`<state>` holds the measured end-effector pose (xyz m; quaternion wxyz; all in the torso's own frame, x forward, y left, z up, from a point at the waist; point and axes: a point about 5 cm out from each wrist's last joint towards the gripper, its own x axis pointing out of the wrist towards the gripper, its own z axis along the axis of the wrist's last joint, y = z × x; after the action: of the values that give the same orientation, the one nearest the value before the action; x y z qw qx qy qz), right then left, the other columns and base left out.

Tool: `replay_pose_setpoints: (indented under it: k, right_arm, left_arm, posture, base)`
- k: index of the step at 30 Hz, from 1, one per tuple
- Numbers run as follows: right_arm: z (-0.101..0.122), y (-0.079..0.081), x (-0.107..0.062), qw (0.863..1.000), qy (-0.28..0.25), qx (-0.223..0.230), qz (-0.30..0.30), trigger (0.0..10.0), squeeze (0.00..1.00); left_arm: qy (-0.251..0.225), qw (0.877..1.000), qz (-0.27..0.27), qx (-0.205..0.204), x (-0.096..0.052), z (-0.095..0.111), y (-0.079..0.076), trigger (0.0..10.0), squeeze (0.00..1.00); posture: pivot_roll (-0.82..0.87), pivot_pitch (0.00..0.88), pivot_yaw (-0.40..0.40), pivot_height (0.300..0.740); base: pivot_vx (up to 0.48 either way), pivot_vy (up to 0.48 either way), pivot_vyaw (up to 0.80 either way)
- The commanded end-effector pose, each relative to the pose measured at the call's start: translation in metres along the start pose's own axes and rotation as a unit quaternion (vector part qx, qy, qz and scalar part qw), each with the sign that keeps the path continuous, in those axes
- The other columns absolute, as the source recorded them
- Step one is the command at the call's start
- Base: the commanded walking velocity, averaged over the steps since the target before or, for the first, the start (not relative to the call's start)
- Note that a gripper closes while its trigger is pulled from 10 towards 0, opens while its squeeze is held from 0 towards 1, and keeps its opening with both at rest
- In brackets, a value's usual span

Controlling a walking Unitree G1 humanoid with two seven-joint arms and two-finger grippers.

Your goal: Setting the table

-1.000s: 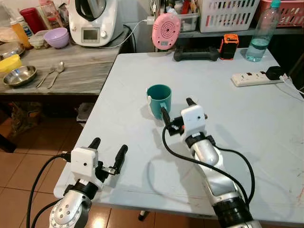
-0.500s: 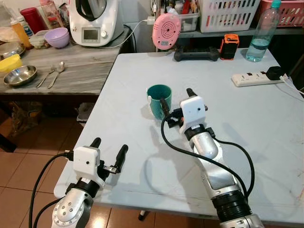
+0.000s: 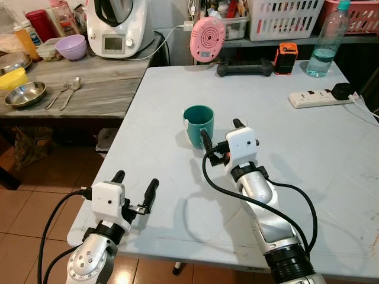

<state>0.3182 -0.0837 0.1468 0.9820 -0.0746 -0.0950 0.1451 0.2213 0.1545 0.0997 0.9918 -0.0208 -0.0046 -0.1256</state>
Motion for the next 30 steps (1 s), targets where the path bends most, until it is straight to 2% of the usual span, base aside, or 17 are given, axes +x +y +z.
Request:
replay_pose_setpoints:
  k: [1,10,17,28,30]
  right_arm:
    - [-0.002,0.002,-0.003,1.0,0.006,0.005,0.003,10.0,0.0]
    - [-0.005,0.0,-0.007,1.0,0.013,-0.001,0.005,10.0,0.0]
    - [-0.007,-0.009,-0.012,1.0,0.015,-0.011,0.001,10.0,0.0]
    - [-0.013,-0.021,-0.029,0.999,0.029,-0.024,-0.007,10.0,0.0]
    - [-0.012,-0.028,-0.036,0.999,0.026,-0.029,-0.019,10.0,0.0]
  left_arm:
    - [-0.001,1.0,0.014,0.01,0.0,0.0,0.004,10.0,0.0]
    - [-0.004,1.0,0.022,0.016,0.003,0.0,0.004,10.0,0.0]
    - [0.0,0.999,0.04,0.024,0.004,-0.002,0.007,10.0,0.0]
    - [-0.003,0.996,0.077,0.042,0.009,0.001,0.014,10.0,0.0]
    - [-0.002,0.995,0.085,0.045,0.009,0.001,0.014,10.0,0.0]
  posture:
    - [-0.19,0.062,0.1,0.74]
    - [-0.2,0.059,0.094,0.74]
    - [-0.21,0.053,0.091,0.74]
    - [-0.21,0.051,0.088,0.74]
    - [-0.22,0.05,0.094,0.74]
  base:
    - [0.0,0.0,0.0]
    - [0.0,0.0,0.0]
    - [0.0,0.0,0.0]
    - [0.0,0.0,0.0]
    - [0.0,0.0,0.0]
